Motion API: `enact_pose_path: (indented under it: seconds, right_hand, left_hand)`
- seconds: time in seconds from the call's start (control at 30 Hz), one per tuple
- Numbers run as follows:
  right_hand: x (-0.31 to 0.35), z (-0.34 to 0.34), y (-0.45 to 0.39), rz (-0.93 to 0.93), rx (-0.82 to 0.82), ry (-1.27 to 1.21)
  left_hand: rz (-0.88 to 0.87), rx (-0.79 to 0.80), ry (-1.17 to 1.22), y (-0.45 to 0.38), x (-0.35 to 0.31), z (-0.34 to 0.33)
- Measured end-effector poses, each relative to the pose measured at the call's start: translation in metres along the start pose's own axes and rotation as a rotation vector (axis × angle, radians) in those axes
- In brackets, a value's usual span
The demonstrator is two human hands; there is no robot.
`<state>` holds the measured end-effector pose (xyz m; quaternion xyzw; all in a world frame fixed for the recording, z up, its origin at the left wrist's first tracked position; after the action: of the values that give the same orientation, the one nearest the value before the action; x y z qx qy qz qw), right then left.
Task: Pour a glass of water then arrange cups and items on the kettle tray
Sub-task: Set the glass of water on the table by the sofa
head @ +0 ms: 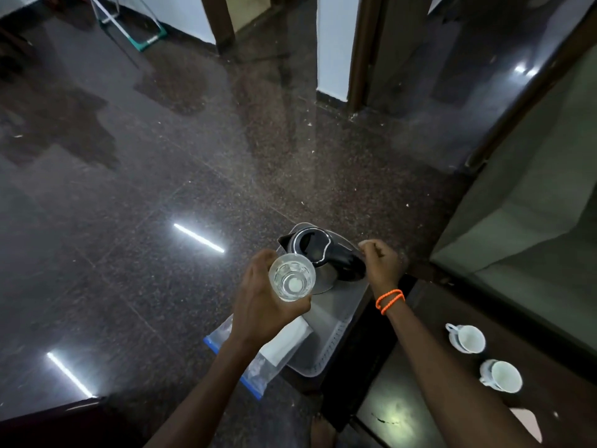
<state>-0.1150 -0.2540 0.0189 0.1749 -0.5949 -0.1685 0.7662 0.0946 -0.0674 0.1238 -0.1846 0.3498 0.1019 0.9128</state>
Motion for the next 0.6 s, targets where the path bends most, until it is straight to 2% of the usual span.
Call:
enact_pose_path:
  seconds: [0.1,0.17,0.23,0.3,0.43,0.6]
  right_hand:
    - [0.034,0.022,0.024,0.265,0.041,0.197]
    - [0.043,0.034,0.044,0.382,0.168,0.291]
    - [0.043,0.047,0.063,0.403,0.317,0.346]
    - [0.044,0.067,0.080,0.411,0.392,0.368]
    - [0.044,0.128,0.096,0.435,0.339,0.362]
    - [0.021,0.218,0.100,0.373,0.147,0.240]
  left_hand:
    - [0.017,0.027,0.024,-0.006,-0.019,-0.006]
    - [-0.002,0.052,0.048,-0.012,-0.040,-0.014]
    - [-0.026,0.071,0.074,-0.019,-0.063,-0.024]
    - [-0.061,0.083,0.117,-0.024,-0.087,-0.039]
    - [-0.153,0.151,0.164,-0.030,-0.142,-0.079]
    - [-0.222,0.248,0.246,-0.022,-0.209,-0.149]
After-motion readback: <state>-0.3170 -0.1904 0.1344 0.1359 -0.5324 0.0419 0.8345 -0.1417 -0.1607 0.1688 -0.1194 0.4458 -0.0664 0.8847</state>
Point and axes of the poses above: each hand's wrist, its own y-axis away from the middle knuckle, its own z-axis out of the back of the hand, x = y × z, the point moved 8 cm from there along -y, towards the middle knuckle, and after that the axes turned 15 degrees about -z, right-handed, at the moved point
